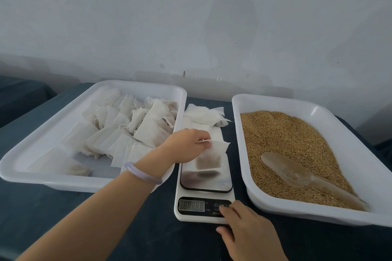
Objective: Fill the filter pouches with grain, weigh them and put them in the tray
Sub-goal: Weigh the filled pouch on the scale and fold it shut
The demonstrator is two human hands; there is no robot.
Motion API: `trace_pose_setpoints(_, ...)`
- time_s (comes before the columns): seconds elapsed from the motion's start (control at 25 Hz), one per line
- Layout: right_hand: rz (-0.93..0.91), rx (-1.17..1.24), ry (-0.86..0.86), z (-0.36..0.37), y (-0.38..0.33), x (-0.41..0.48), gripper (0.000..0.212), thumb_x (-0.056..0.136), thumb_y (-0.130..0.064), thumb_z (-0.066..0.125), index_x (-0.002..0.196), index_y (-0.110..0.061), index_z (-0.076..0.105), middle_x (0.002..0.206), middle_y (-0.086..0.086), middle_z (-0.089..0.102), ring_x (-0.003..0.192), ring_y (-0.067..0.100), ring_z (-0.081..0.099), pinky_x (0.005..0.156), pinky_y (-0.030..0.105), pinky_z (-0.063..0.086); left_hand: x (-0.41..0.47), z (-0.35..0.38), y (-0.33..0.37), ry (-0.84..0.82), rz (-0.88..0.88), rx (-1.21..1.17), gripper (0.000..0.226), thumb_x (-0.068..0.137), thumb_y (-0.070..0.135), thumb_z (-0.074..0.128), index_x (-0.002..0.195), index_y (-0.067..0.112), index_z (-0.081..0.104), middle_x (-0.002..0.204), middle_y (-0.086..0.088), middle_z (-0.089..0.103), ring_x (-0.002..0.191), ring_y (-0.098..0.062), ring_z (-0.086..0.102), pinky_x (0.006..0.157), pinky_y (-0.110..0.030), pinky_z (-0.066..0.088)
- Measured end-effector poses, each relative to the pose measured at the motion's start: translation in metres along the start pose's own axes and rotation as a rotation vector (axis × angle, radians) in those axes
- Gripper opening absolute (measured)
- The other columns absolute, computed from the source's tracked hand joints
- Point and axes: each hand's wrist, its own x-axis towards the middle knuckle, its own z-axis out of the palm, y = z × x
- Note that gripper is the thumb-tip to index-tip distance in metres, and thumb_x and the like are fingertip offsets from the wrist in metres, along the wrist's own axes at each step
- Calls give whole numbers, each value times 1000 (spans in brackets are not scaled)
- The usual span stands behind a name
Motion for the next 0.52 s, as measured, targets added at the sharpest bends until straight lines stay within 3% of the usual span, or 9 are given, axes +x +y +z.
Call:
trace_pose_setpoints(0.08, 64, 4, -3, -2, -5, 2, 59, 34, -53, 89, 83, -24, 74, 75, -8, 60, 54, 4, 59, 37, 11, 39, -1, -1, 0, 11, -11, -15, 23, 97, 31, 46, 74, 33, 48, 65, 14, 49, 71, -14, 47, 63, -27, 34)
trace_pose_setpoints(0.12, 95, -17, -10, -4, -8, 3, 59, 51, -57, 83, 99, -24, 70, 89, -6, 59, 66, 4, 61, 46, 13, 42, -2, -2, 0, 17, -16, -35, 28, 97, 30, 46, 69, 33, 44, 65, 13, 48, 70, -14, 46, 63, -28, 33)
trace_pose_setpoints(0.2, 125, -81, -21, 0, -1, 1, 59, 82, -60, 54, 129, -27, 46, 117, -6, 45, 98, 7, 56, 67, 18, 43, -2, -2, 0, 24, -26, -79, 33, 97, 29, 46, 64, 32, 41, 64, 12, 48, 70, -14, 45, 62, -28, 33)
trace_pose_setpoints(0.28, 146, -123, -42, 4, 4, 2, 60, 87, -61, 42, 137, -28, 33, 122, -7, 36, 107, 8, 50, 75, 20, 42, -2, -2, 1, 21, -31, -67, 33, 97, 29, 45, 64, 32, 41, 64, 12, 48, 67, -11, 45, 61, -27, 33)
trace_pose_setpoints(0.4, 162, -131, -59, 2, 3, 4, 60, 81, -63, 52, 128, -26, 46, 114, -5, 42, 97, 7, 55, 70, 19, 46, -2, -2, 2, 15, -28, -26, 31, 97, 31, 44, 66, 33, 41, 65, 12, 49, 65, -9, 45, 60, -27, 33)
trace_pose_setpoints(0.48, 131, -122, 1, 1, 3, 4, 58, 53, -64, 78, 94, -23, 69, 87, -5, 54, 66, 5, 60, 47, 15, 45, -2, -2, 1, 11, -32, -22, 31, 97, 31, 44, 66, 33, 41, 66, 12, 49, 68, -12, 46, 63, -28, 34)
trace_pose_setpoints(0.52, 107, -134, 30, -3, 1, 6, 57, 45, -63, 82, 84, -23, 71, 79, -5, 55, 58, 5, 58, 42, 14, 43, -2, -2, 1, 9, -35, -19, 32, 97, 31, 44, 65, 34, 41, 66, 12, 49, 69, -13, 46, 65, -29, 34)
